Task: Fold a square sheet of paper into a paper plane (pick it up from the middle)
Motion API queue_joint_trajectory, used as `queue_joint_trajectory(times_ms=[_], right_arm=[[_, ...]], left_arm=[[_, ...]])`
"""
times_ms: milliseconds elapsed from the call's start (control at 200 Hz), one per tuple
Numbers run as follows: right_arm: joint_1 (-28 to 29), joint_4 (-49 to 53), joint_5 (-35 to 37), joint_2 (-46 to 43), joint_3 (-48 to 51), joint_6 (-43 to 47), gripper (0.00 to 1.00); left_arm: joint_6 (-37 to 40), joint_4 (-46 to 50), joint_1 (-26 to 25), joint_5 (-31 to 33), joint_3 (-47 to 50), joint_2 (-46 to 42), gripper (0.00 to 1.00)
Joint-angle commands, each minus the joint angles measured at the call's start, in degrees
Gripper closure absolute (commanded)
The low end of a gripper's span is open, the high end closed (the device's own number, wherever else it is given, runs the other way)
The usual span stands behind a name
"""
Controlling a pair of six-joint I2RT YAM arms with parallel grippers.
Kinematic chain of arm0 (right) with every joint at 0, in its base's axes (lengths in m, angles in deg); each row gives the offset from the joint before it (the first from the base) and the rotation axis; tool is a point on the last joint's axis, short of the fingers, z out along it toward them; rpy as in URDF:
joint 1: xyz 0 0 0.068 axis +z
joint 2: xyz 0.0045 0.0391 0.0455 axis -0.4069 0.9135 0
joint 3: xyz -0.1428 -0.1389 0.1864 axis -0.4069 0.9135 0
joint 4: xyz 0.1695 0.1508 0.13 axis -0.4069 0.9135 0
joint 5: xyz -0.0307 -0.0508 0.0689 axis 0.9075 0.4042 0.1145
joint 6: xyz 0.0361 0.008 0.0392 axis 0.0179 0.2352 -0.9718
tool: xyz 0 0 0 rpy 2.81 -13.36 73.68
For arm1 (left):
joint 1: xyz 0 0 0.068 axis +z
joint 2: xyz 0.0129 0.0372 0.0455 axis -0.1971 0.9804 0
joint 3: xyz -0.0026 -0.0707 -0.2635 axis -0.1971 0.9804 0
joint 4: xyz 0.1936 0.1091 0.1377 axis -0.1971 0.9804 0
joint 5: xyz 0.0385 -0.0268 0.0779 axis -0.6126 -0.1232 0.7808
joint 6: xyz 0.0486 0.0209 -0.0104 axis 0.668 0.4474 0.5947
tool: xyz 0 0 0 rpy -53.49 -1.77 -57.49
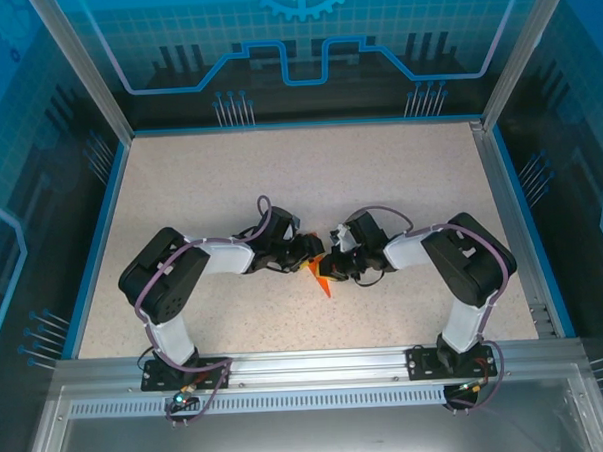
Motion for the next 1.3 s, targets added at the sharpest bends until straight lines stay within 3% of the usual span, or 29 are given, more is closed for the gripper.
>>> queue_joint_trajectory(times_ms=[0, 305, 455, 695, 1296], right_arm=[[-0.64, 5.81, 3.15, 4.22, 3.47, 1.84, 0.96], [-1.18, 7.93, 2.98, 5.61, 2.84, 3.52, 0.97], [-1.36, 8.6, 2.97, 5.65, 2.26, 3.83, 0.97], [-1.36, 8.65, 2.67, 6.23, 1.75, 3.79, 0.98], [-1.3, 11.47, 1.67, 6.13, 1.88, 6.21, 0.99]], left_arm=[[3.26, 3.08, 0.02, -0.99, -1.47, -0.75, 0.47], [8.32, 8.35, 0.18, 0.04, -1.88, -9.12, 0.42], [8.47, 7.5, 0.23, 1.44, 0.96, -10.58, 0.56], [8.13, 4.26, 0.24, 1.83, 1.59, -7.25, 0.68], [9.81, 1.22, 2.49, 3.65, -0.57, 0.51, 0.71]])
